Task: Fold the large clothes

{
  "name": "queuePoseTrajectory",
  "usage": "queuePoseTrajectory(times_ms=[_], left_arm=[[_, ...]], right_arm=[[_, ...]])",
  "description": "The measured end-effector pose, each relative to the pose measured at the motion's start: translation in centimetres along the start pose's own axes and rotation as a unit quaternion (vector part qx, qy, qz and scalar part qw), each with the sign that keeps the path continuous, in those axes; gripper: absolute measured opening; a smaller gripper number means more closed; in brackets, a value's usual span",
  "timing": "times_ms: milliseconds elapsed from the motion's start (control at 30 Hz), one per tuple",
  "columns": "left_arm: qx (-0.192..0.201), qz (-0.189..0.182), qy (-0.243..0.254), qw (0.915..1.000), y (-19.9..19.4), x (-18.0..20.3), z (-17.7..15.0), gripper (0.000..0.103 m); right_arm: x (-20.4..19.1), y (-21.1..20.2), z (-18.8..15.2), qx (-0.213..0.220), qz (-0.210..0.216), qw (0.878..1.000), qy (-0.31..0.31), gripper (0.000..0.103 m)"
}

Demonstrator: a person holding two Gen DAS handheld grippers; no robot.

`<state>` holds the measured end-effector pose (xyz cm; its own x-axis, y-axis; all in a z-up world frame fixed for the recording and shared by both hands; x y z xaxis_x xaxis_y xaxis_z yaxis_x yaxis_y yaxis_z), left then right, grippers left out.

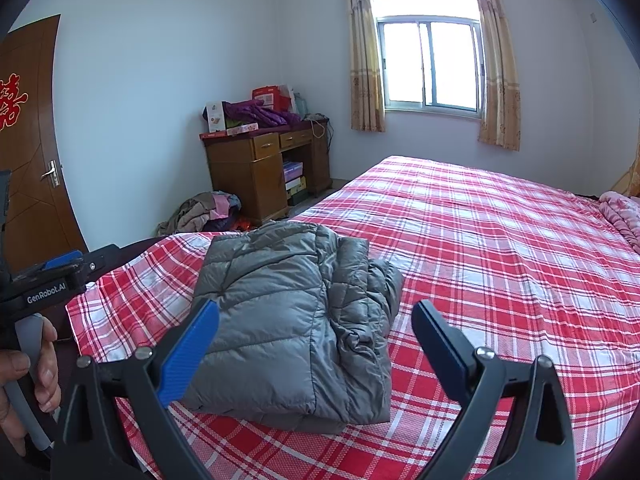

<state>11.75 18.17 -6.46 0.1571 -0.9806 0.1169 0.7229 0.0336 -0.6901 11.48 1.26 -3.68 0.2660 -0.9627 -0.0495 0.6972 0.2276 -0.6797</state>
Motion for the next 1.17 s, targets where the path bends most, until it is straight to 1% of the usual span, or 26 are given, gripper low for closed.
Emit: queuePoseTrajectory(times_ms=[233, 367, 500, 667, 900, 1067, 1167], left_arm=[[0.000, -0.007, -0.003, 1.0000, -0.2, -0.1, 0.2, 0.093], [-0.001, -0.005, -0.001, 1.0000, -0.3, 0.0, 0.2, 0.093], [0.010, 0.005, 0.009, 0.9999, -0.7, 0.5, 0.2, 0.093], [0.013, 0.004, 0.018, 0.9997, -0.8, 0.9, 0.2, 0.093], [0.001, -0.004, 0.018, 0.9998, -0.1, 0.9, 0.1, 0.093], [0.008, 0.007, 0.033, 0.9994, -0.1, 1.3, -0.2, 0.093], [0.007, 0.001, 0.037, 0.9993, 0.0, 1.5, -0.2, 0.093]], right_arm=[[0.0, -0.1, -0.2, 0.003, 0.000, 1.000, 0.003, 0.099], [0.1, -0.5, -0.2, 0.014, -0.001, 1.000, 0.006, 0.099], [0.3, -1.1, -0.1, 0.032, -0.001, 0.999, 0.013, 0.099], [0.6, -1.4, -0.1, 0.041, 0.002, 0.999, 0.020, 0.101], [0.7, -0.9, -0.3, 0.034, 0.004, 0.999, 0.020, 0.101], [0.6, -0.7, -0.5, 0.028, 0.007, 0.999, 0.017, 0.101], [0.6, -0.5, -0.6, 0.026, 0.007, 1.000, 0.017, 0.101]])
Point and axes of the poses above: each gripper's, at about its wrist camera, not at the fingertips, and y roughly the way its jaws point, x to its right, z to its top, the point moved 2 cm from there along y, roughly the way its jaws point, and after that the axes turned 15 degrees about -x, right-handed, at the moved point
